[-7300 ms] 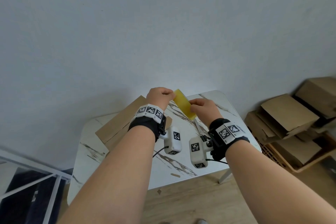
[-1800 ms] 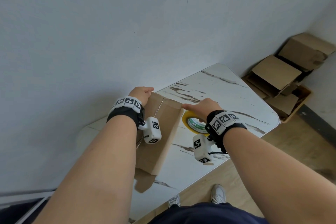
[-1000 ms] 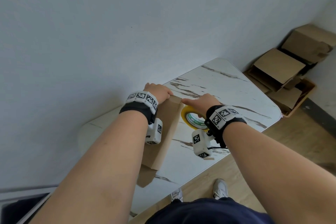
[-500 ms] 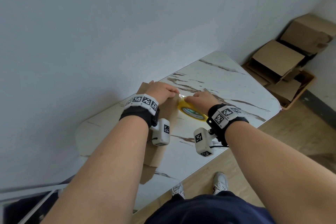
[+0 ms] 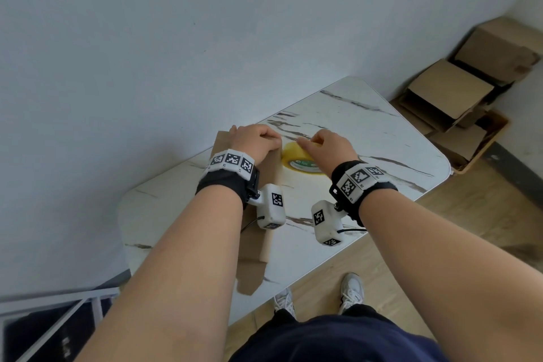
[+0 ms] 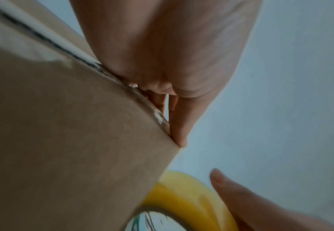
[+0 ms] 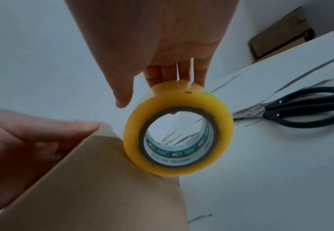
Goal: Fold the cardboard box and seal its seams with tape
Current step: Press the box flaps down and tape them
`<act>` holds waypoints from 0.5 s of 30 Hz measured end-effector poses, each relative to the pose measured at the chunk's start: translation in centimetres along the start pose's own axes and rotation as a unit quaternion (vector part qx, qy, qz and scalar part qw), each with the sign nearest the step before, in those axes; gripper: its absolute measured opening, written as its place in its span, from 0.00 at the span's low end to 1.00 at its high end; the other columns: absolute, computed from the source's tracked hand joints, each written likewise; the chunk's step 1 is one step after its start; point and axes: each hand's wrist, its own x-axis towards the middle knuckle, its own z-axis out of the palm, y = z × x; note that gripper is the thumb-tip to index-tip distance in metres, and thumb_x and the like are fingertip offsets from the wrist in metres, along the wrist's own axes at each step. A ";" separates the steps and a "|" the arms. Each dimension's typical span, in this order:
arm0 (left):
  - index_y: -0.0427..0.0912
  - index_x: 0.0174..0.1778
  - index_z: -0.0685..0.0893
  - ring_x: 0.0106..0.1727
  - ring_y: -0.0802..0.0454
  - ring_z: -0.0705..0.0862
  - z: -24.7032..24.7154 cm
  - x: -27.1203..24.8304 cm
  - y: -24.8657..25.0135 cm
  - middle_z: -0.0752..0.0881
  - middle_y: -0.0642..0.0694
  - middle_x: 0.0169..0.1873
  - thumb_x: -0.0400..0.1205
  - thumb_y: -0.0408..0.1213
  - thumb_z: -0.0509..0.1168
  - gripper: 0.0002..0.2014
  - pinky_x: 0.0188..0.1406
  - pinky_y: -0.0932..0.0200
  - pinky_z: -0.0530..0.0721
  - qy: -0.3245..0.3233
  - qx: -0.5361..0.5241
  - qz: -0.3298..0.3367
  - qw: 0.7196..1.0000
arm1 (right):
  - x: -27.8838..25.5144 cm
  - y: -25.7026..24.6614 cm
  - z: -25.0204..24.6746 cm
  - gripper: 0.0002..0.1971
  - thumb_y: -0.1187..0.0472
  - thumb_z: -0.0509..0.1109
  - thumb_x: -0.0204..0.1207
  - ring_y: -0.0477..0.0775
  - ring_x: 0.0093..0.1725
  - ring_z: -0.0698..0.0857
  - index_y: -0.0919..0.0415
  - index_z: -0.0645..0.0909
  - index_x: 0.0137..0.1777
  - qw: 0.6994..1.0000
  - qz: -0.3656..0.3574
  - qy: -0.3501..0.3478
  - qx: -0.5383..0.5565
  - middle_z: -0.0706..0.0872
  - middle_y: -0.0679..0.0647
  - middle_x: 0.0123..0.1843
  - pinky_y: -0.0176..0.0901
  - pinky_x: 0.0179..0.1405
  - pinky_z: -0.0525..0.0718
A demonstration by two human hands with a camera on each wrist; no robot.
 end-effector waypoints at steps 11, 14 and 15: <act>0.56 0.43 0.84 0.62 0.49 0.80 1.6 0.7 0.0 0.88 0.55 0.51 0.78 0.44 0.64 0.04 0.81 0.46 0.50 0.107 0.019 -0.083 0.991 | 2.3 6.1 -0.7 0.16 0.61 0.57 0.82 0.65 0.63 0.79 0.62 0.76 0.67 0.996 0.086 0.035 -0.012 0.80 0.63 0.65 0.47 0.53 0.75; 0.57 0.49 0.85 0.61 0.50 0.76 1.7 0.7 -0.2 0.88 0.53 0.50 0.79 0.44 0.63 0.07 0.80 0.44 0.52 0.108 0.000 -0.080 0.991 | 2.7 8.0 -0.1 0.16 0.64 0.58 0.80 0.66 0.62 0.80 0.64 0.76 0.65 0.990 0.127 -0.003 -0.067 0.80 0.65 0.64 0.49 0.53 0.77; 0.58 0.49 0.86 0.60 0.51 0.76 1.6 0.7 -0.3 0.87 0.53 0.51 0.79 0.45 0.64 0.07 0.80 0.43 0.52 0.108 -0.004 -0.078 0.991 | 2.9 8.6 0.0 0.15 0.64 0.58 0.80 0.66 0.63 0.80 0.65 0.76 0.65 0.987 0.137 -0.016 -0.088 0.80 0.65 0.64 0.50 0.54 0.78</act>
